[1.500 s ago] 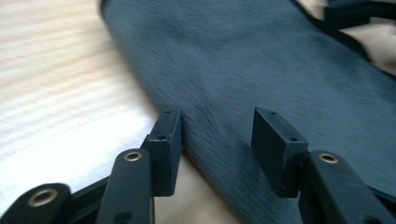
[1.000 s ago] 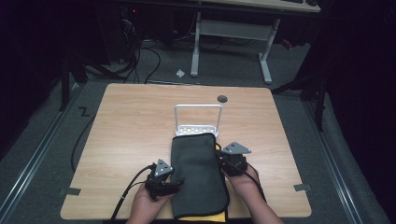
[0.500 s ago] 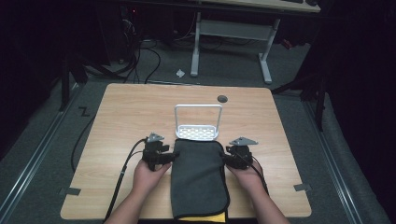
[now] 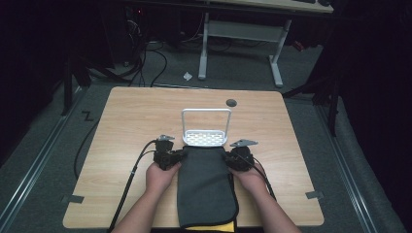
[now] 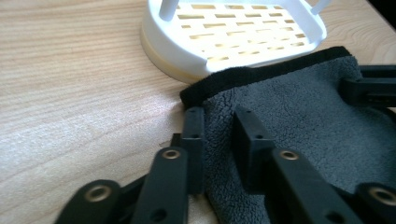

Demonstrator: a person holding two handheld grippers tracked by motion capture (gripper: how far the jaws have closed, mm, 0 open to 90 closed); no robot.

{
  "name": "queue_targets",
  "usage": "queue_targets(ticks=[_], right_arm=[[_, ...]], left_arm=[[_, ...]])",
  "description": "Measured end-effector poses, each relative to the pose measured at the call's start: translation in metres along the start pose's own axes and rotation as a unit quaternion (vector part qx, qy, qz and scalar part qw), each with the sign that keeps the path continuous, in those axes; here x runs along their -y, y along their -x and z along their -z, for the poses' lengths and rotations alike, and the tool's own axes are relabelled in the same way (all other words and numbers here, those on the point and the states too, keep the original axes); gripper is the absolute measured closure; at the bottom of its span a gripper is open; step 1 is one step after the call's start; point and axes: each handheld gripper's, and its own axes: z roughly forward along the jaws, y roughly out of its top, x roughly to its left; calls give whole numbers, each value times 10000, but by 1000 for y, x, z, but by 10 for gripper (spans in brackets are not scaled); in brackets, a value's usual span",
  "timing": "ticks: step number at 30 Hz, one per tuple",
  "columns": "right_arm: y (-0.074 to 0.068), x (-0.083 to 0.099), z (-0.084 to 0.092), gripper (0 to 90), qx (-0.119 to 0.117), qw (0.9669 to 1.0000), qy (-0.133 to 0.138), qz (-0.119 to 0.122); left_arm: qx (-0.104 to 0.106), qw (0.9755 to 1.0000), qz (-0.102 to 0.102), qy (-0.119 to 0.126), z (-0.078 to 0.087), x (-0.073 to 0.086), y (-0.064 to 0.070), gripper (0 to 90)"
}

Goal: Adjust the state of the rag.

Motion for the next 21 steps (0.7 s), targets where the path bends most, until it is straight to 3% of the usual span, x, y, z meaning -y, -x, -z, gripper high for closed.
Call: queue_targets(ticks=[4, 14, 21], right_arm=[[-3, 0, 1, 808, 42, 10000, 59, 44], [-5, -1, 14, 808, 78, 9993, 357, 76], [-6, 0, 27, 808, -8, 9981, 614, 78]], left_arm=[[-55, 9999, -92, 88, 1, 1, 3, 853], [-99, 9981, -359, 491, 16, -2, 15, 859], [63, 9971, -365, 666, 22, -3, 17, 854]])
